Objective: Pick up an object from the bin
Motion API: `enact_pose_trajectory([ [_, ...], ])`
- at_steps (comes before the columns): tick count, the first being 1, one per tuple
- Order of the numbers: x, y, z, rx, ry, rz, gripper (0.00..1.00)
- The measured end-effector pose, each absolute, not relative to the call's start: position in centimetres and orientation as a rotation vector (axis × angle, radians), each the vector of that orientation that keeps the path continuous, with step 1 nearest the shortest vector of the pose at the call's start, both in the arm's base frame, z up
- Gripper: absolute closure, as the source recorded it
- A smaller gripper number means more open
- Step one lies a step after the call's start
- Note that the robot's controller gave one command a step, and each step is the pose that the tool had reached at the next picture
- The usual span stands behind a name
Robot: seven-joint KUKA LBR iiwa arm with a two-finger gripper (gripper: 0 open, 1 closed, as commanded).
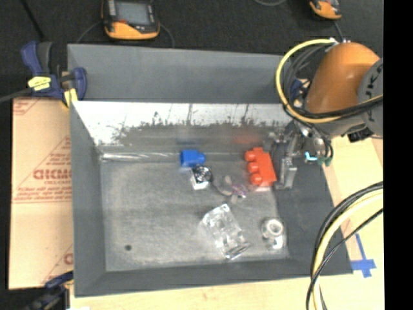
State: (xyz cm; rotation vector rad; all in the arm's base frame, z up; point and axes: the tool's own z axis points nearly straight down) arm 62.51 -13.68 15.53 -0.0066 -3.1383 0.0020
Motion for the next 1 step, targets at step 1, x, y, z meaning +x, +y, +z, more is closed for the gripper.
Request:
enact_pose_trajectory([
  [1, 60.57, -5.32, 6.63, -0.103, -3.136, -0.006, 0.0],
])
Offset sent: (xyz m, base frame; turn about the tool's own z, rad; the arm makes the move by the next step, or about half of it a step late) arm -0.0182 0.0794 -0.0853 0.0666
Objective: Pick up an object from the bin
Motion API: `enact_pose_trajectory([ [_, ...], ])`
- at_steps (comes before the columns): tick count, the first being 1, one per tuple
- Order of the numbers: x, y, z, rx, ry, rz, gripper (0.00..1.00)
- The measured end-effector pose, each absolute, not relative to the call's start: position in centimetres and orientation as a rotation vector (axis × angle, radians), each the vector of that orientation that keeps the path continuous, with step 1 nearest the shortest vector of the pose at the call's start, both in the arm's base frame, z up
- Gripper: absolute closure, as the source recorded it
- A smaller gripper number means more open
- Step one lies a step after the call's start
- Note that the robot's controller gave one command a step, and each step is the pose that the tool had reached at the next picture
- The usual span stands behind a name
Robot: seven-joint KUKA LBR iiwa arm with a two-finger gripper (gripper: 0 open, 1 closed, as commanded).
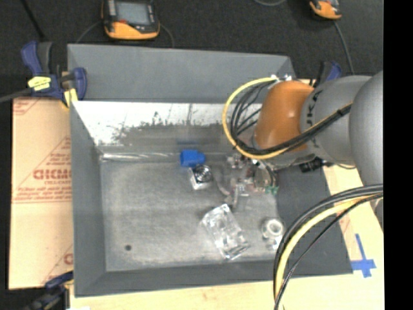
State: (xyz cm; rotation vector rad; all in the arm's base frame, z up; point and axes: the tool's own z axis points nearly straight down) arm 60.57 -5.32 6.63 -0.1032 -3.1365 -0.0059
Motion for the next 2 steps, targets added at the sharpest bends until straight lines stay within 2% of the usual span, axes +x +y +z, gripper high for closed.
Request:
enact_pose_trajectory([
  [1, 59.02, -5.14, 10.17, -0.419, -3.116, -0.002, 0.0],
  [2, 59.98, -5.62, 10.09, -0.835, -3.035, -0.001, 0.0],
])
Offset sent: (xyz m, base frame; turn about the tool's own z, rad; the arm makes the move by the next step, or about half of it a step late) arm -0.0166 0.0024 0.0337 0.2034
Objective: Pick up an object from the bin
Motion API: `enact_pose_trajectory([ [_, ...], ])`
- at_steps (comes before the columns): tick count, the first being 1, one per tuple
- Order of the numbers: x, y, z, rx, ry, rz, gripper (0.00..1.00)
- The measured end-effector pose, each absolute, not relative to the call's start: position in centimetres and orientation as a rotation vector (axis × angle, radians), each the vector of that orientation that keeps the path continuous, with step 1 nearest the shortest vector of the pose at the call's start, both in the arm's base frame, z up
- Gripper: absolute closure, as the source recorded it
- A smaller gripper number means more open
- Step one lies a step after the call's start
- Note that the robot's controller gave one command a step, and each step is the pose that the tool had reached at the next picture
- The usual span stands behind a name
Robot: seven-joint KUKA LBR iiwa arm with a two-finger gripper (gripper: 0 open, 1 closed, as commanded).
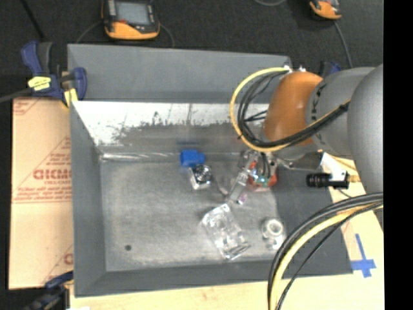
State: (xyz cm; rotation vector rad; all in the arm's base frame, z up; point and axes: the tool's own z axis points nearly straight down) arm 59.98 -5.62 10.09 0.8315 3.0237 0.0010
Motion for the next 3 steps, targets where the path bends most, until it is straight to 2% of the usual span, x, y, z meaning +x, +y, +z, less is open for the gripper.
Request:
enact_pose_trajectory([
  [1, 59.7, -5.4, 7.4, 0.842, 3.013, -0.002, 0.0],
  [2, 58.5, -4.9, 7.6, 0.984, 2.964, 0.006, 0.0],
  [3, 58.1, -4.8, 7.1, 0.979, 2.979, -0.002, 1.0],
])
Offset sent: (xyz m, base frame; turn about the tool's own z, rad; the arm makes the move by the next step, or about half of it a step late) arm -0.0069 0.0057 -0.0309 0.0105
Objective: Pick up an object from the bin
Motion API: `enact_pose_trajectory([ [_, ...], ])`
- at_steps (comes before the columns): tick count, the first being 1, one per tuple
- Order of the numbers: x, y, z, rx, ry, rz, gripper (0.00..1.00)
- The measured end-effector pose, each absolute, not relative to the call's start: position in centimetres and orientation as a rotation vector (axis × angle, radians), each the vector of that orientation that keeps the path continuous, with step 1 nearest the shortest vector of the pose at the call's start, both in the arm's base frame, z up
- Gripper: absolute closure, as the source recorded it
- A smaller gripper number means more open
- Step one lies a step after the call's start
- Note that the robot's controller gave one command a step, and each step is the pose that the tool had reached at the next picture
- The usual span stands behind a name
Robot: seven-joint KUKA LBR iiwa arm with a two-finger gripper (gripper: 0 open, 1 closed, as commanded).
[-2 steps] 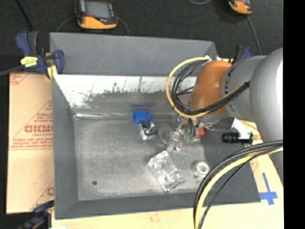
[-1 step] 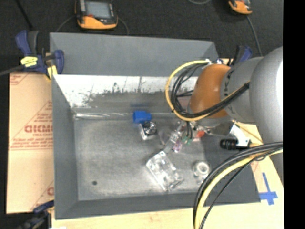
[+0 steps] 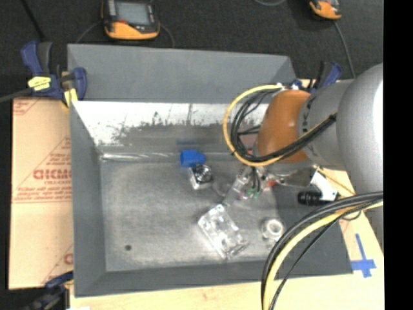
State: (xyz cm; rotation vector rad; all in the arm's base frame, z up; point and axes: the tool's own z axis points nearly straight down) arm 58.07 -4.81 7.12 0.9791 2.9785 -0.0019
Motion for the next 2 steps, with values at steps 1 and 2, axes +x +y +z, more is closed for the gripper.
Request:
enact_pose_trajectory([
  [1, 58.2, -4.9, 11.1, 0.972, 2.98, 0.003, 1.0],
  [2, 58.4, -5.0, 15.9, 0.96, 2.983, 0.003, 1.0],
])
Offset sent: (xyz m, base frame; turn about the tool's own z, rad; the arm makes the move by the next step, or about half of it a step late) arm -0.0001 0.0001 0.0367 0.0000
